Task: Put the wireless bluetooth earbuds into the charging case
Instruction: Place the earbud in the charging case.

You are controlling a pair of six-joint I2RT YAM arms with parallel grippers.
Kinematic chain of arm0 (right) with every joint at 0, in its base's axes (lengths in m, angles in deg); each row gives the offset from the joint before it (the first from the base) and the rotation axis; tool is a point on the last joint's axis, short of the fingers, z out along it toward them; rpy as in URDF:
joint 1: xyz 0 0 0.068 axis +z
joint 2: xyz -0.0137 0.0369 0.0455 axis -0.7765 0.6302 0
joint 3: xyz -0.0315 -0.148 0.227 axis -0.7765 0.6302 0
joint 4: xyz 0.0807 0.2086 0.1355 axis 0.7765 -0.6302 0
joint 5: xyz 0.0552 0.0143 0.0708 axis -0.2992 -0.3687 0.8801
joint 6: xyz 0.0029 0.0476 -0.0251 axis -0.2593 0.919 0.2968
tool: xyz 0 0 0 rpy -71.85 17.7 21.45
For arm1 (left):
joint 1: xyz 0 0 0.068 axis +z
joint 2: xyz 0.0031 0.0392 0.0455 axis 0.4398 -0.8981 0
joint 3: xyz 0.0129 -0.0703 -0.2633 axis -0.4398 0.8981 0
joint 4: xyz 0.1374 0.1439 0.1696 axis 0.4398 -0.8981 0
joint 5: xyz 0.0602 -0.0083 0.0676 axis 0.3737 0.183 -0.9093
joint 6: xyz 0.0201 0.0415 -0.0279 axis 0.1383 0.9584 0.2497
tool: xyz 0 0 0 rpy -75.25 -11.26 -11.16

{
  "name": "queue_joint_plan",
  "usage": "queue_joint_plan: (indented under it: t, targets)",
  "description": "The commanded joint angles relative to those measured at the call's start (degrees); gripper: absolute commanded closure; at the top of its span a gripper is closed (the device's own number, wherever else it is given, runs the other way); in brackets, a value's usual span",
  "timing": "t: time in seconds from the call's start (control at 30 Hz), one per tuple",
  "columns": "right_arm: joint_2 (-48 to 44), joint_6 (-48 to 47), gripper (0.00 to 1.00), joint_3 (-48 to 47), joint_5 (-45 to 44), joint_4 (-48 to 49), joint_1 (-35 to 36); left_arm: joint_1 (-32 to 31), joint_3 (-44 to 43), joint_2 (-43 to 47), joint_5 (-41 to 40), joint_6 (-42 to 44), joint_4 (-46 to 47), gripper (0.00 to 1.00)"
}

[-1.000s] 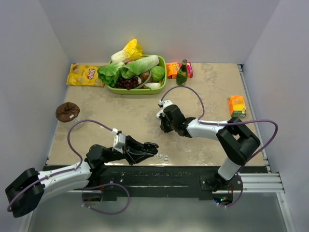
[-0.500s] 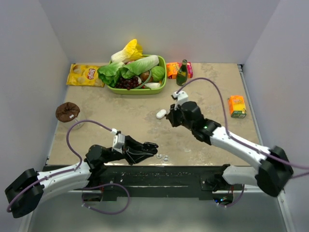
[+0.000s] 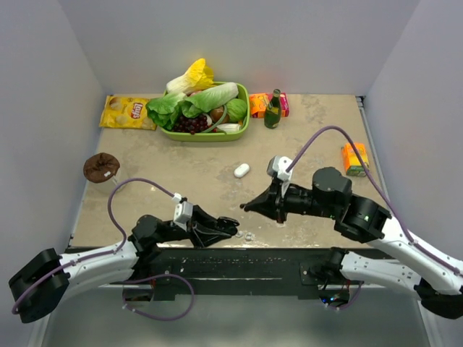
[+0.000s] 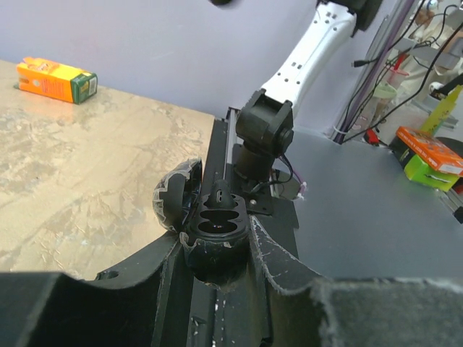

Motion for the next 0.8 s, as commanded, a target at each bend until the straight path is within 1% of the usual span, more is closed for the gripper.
queue_joint_plan:
  t: [0.0,0.27,0.5,0.77]
  targets:
    - [1.26,-2.77,1.00,-2.27,6.57,-5.98,5.17,-0.16,-2.11,-1.22,3.40,1.72,2.08,1.00]
    - [3.72,-1.45,1.00,-1.40,6.49,-1.59,9.30,-0.60,-3.70,-2.45,4.55,1.02,3.40,1.00]
    - [6.62,-0.04,1.00,0.54,4.82,3.07,11.06,-1.04,-4.22,-2.89,4.81,1.19,3.49,1.00]
    - [8.91,0.05,1.00,0.89,2.80,3.95,12.29,-1.56,-4.49,-2.98,4.72,1.19,3.93,1.00]
